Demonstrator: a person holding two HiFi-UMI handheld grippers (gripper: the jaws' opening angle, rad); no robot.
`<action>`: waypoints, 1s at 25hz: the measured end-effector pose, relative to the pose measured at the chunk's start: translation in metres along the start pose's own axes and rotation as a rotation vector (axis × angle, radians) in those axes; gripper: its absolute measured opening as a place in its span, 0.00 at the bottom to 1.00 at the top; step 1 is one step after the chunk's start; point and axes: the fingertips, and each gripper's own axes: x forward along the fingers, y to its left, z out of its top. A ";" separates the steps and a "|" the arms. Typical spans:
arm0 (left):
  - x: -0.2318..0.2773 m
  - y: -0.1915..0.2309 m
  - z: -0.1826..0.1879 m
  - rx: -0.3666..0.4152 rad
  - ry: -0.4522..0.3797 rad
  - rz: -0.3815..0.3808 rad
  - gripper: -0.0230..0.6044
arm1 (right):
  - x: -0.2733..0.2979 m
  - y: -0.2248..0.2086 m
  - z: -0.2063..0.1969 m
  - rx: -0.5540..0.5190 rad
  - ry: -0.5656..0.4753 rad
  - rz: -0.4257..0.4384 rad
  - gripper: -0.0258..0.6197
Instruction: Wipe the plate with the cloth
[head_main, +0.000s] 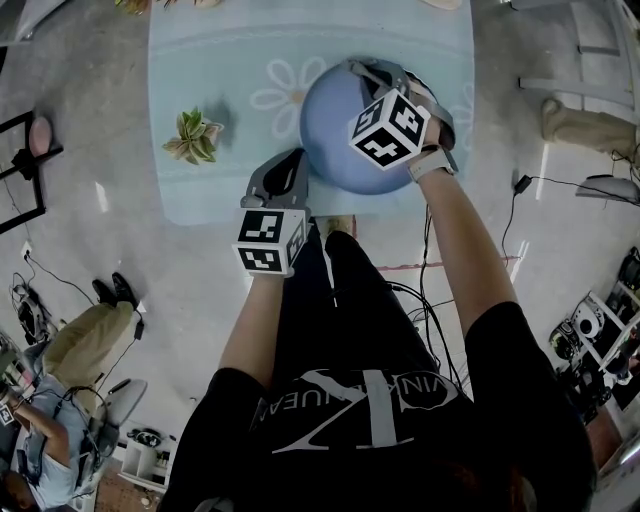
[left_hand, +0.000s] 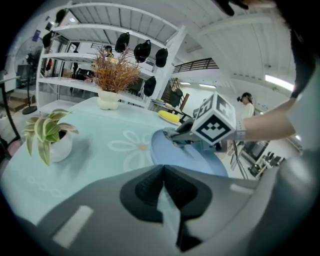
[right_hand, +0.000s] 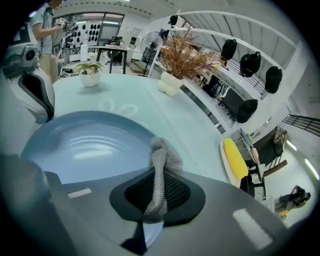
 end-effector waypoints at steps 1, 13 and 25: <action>0.000 0.000 0.000 -0.001 0.001 0.001 0.04 | -0.001 -0.003 -0.007 0.012 0.012 -0.010 0.09; -0.001 -0.001 0.001 -0.023 -0.011 0.010 0.04 | -0.038 -0.001 -0.091 0.102 0.148 -0.032 0.09; -0.002 -0.001 0.001 -0.046 -0.019 0.017 0.04 | -0.070 0.046 -0.115 0.199 0.206 0.099 0.09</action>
